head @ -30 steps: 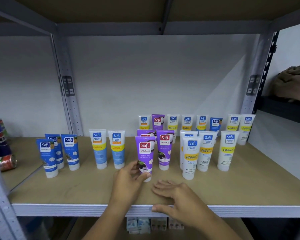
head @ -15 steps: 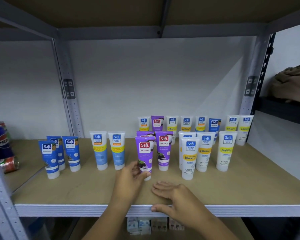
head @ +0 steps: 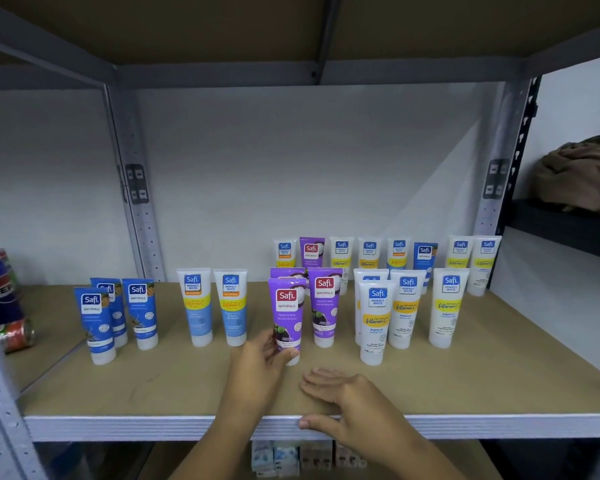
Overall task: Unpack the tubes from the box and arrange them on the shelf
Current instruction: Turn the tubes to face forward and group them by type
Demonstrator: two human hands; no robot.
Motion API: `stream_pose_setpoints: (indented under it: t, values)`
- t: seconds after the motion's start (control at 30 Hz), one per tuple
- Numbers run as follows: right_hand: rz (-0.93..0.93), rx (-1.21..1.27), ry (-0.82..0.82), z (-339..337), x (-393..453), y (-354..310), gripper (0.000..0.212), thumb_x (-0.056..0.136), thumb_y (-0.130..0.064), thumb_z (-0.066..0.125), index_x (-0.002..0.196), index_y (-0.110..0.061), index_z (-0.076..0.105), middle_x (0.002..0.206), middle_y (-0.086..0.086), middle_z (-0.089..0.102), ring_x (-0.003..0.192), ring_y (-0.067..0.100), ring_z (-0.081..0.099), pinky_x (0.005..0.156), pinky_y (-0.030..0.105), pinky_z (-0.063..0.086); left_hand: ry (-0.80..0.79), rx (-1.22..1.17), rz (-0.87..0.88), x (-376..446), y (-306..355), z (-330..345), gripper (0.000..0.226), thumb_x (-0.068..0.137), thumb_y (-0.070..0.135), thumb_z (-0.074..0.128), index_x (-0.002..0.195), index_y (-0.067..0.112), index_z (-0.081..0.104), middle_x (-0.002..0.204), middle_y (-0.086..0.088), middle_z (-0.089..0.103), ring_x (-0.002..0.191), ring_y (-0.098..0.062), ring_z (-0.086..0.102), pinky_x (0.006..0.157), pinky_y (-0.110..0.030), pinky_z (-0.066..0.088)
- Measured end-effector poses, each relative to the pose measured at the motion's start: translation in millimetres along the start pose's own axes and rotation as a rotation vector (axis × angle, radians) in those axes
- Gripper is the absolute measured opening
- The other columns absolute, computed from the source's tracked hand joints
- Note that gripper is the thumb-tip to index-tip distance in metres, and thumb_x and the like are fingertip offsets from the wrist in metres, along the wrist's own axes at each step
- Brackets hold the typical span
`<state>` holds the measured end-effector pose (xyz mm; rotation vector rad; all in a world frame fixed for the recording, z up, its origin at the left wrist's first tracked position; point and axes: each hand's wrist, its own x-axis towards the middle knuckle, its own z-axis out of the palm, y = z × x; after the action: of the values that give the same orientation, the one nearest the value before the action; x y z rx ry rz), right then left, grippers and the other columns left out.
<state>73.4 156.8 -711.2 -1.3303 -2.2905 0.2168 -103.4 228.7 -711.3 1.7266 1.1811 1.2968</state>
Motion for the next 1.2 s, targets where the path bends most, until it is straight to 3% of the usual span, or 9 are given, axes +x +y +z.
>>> stream_pose_setpoints:
  t: [0.17,0.33,0.4,0.5,0.63,0.8,1.0,1.2]
  values:
    - [0.015,0.028,0.012,0.4,0.3,0.4,0.076,0.079,-0.070,0.050,0.138,-0.022,0.056,0.148,-0.008,0.047,0.140,0.000,0.034,0.110,0.000,0.008,0.013,-0.022,-0.006,-1.9,4.7,1.2,0.030,0.082,0.009,0.077,0.105,0.026,0.066,0.094,0.018,0.076,0.091,0.004,0.070,0.081,-0.015,0.055]
    - [0.065,0.089,0.027,-7.0,1.8,-2.0,0.071,0.077,-0.065,0.066,0.136,-0.026,0.057,0.143,-0.014,0.052,0.135,-0.010,0.036,0.114,0.010,0.024,0.058,-0.081,0.024,-11.4,14.6,-2.3,0.035,0.079,0.011,0.081,0.101,0.032,0.064,0.088,0.022,0.075,0.087,0.005,0.070,0.073,-0.008,0.052]
    - [0.059,0.076,0.076,-21.5,3.5,-9.1,0.059,0.081,-0.064,0.064,0.129,-0.030,0.062,0.132,-0.021,0.060,0.124,-0.010,0.049,0.105,0.008,0.034,0.169,-0.047,0.043,-13.1,20.3,-8.0,0.032,0.080,0.025,0.080,0.105,0.034,0.062,0.093,0.024,0.071,0.089,0.010,0.066,0.071,-0.005,0.049]
    - [0.001,0.096,0.195,-53.5,16.9,-19.9,0.027,0.087,-0.045,0.068,0.113,-0.035,0.068,0.097,-0.039,0.065,0.096,-0.012,0.062,0.086,0.015,0.051,0.307,-0.022,0.159,-4.2,40.6,-21.5,0.034,0.084,0.031,0.074,0.116,0.024,0.063,0.099,0.012,0.070,0.090,0.005,0.065,0.070,-0.005,0.049]
    - [-0.007,0.055,0.342,-104.8,56.3,-21.4,0.010,0.087,-0.029,0.071,0.095,-0.026,0.076,0.085,-0.018,0.072,0.081,0.001,0.066,0.076,0.019,0.054,0.327,0.043,0.328,40.0,90.7,-42.1,0.022,0.088,0.017,0.072,0.109,0.020,0.066,0.084,0.011,0.070,0.080,0.000,0.065,0.067,-0.007,0.048]
    - [0.065,-0.107,0.388,-158.7,129.3,6.3,0.021,0.091,-0.026,0.068,0.110,-0.019,0.072,0.103,-0.005,0.074,0.091,0.006,0.066,0.086,0.029,0.056,0.187,0.264,0.330,129.4,123.2,-51.6,0.020,0.086,0.021,0.074,0.105,0.016,0.069,0.090,0.006,0.071,0.082,-0.005,0.067,0.077,-0.019,0.055]
    - [0.210,-0.294,0.224,-170.3,217.4,67.8,0.034,0.087,-0.023,0.071,0.119,-0.013,0.068,0.117,0.008,0.067,0.102,0.021,0.064,0.090,0.030,0.051,-0.067,0.638,0.265,222.0,107.7,-44.4,0.037,0.084,0.023,0.077,0.118,0.014,0.066,0.114,-0.003,0.069,0.099,-0.011,0.063,0.082,-0.020,0.046]
    - [0.211,-0.393,0.044,-148.3,274.6,107.2,0.040,0.086,-0.024,0.073,0.123,-0.013,0.065,0.122,0.010,0.062,0.102,0.023,0.064,0.089,0.033,0.054,-0.300,0.877,0.222,282.6,87.0,-25.2,0.046,0.084,0.023,0.077,0.125,0.011,0.063,0.124,-0.006,0.067,0.107,-0.018,0.064,0.091,-0.029,0.053]
